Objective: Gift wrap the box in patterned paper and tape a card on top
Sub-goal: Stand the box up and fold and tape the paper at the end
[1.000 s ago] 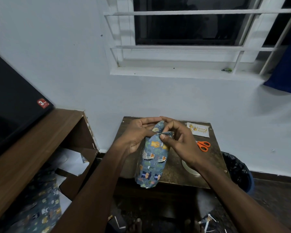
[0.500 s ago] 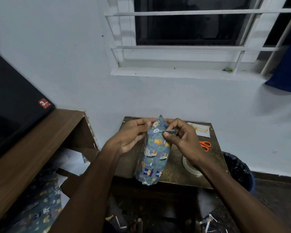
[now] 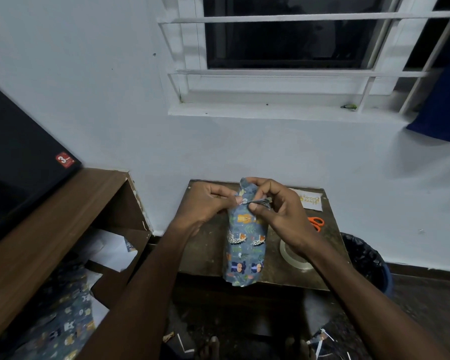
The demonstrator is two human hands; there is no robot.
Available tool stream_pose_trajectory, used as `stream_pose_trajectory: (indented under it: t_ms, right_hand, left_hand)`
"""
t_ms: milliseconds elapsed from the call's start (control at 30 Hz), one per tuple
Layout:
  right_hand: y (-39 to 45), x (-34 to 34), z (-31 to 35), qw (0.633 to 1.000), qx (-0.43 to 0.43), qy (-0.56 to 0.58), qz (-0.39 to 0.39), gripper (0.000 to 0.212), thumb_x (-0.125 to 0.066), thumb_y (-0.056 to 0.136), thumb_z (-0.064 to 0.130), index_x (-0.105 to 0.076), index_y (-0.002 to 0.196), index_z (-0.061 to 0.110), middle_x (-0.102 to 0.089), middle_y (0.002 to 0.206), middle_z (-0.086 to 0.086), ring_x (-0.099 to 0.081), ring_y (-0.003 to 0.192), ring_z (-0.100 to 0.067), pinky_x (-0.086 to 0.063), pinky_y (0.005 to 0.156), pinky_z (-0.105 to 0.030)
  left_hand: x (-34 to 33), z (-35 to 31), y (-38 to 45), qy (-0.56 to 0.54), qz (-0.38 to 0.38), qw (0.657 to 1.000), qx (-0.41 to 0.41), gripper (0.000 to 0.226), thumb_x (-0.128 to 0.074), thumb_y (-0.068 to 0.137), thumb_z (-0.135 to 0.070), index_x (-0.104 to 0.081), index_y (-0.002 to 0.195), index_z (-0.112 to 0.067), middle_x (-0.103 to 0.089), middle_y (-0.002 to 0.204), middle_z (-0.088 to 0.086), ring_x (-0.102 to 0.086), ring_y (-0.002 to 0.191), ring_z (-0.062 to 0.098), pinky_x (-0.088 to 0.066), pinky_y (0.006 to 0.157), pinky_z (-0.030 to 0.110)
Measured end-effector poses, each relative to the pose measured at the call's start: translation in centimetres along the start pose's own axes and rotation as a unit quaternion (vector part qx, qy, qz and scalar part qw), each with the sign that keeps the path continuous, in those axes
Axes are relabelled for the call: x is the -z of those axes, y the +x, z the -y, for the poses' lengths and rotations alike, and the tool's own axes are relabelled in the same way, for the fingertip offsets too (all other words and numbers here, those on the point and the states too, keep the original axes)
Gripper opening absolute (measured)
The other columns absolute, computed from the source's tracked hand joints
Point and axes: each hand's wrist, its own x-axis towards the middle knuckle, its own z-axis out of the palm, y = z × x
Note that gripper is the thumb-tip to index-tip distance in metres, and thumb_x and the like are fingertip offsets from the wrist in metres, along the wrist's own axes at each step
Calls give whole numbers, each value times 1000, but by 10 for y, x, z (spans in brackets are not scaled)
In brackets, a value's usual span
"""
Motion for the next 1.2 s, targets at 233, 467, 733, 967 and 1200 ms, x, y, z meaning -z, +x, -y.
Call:
stream_pose_trajectory:
  t_ms: [233,467,733,967,1200]
  right_hand:
    - [2,0,-3,998,25,-45,-39,14,-74,89,9,-66,91,19,-59,145,0,-48,144,-13,-49,109,-55]
    - [3,-3,-7,999,19,-26,-33,15,-70,92,1,-63,94,14,-69,118,-9,-66,115,-29,-55,95,-57]
    - [4,-2,-10,993,39,-90,-58,13,-72,87,8,-65,93,18,-58,125,-2,-58,126,-20,-55,98,-55]
    - [1,-2,-10,989,60,-133,-30,11,-67,94,5,-61,95,14,-58,131,-1,-54,135,-20,-54,95,-59]
    - [-1,-9,2,971,99,-219,-2,19,-65,96,-3,-58,96,14,-69,108,1,-66,106,-21,-52,87,-43]
  left_hand:
    - [-7,-2,1,-28,-46,998,11,9,-90,80,-8,-81,83,-8,-81,86,8,-78,78,19,-62,72,28]
    - [-4,2,2,-30,-52,998,17,8,-84,87,-6,-77,86,-9,-79,78,4,-74,70,10,-56,64,20]
    - [-4,2,3,-40,-38,998,19,14,-79,91,-5,-76,104,-12,-78,76,-4,-75,73,8,-55,64,18]
    - [-8,-3,0,-89,-59,994,34,13,-76,90,0,-80,96,-10,-82,88,6,-78,78,17,-61,69,27]
    - [-5,4,4,13,-63,998,2,10,-77,96,-22,-84,89,-19,-82,90,1,-79,85,17,-61,80,33]
